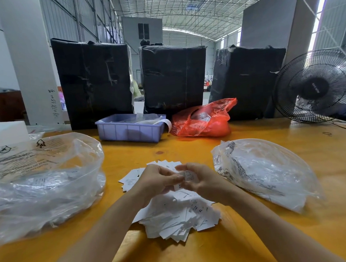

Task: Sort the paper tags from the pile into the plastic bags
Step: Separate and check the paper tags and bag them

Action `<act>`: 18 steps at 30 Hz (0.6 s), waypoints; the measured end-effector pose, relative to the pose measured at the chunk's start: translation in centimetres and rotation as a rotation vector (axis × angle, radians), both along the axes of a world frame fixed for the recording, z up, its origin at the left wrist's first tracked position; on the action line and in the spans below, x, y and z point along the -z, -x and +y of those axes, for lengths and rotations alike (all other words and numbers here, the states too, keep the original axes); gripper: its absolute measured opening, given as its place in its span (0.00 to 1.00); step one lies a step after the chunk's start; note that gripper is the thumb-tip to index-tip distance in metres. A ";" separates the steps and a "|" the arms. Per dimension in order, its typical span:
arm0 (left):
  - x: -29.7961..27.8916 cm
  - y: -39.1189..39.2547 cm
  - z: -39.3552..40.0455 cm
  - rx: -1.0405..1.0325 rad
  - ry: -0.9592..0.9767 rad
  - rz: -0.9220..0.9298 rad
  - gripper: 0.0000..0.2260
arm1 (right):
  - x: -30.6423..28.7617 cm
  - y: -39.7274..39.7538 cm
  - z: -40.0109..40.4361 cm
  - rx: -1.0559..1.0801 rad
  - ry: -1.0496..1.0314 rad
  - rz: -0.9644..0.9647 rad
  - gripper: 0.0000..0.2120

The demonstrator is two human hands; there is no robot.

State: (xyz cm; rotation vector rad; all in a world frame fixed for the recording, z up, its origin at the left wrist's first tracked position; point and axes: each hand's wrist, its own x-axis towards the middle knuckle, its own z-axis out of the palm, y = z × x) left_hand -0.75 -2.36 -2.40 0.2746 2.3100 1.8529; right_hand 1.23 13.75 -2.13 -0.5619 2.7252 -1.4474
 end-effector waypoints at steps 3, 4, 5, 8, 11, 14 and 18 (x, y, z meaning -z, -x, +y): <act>0.2 -0.2 0.6 0.005 -0.021 0.011 0.05 | 0.1 -0.1 -0.3 -0.035 -0.004 -0.010 0.27; 0.2 -0.2 0.7 -0.018 -0.047 0.022 0.05 | 0.1 -0.1 -0.4 -0.014 0.054 0.001 0.28; 0.1 -0.2 0.7 -0.053 -0.087 0.030 0.04 | 0.1 0.0 -0.4 0.038 0.123 0.033 0.28; 0.0 0.0 0.7 -0.142 -0.221 0.014 0.01 | 0.3 0.4 -0.2 0.247 0.337 0.138 0.21; 0.3 -0.1 0.8 -0.174 -0.267 0.005 0.03 | 0.8 0.7 -0.4 0.271 0.336 0.216 0.09; 0.5 -0.1 1.3 -0.241 -0.264 0.030 0.05 | 1.0 0.4 -1.2 0.218 0.299 0.201 0.07; 0.6 0.2 1.6 -0.382 -0.326 0.021 0.06 | 0.8 -0.1 -1.7 0.156 0.347 0.176 0.04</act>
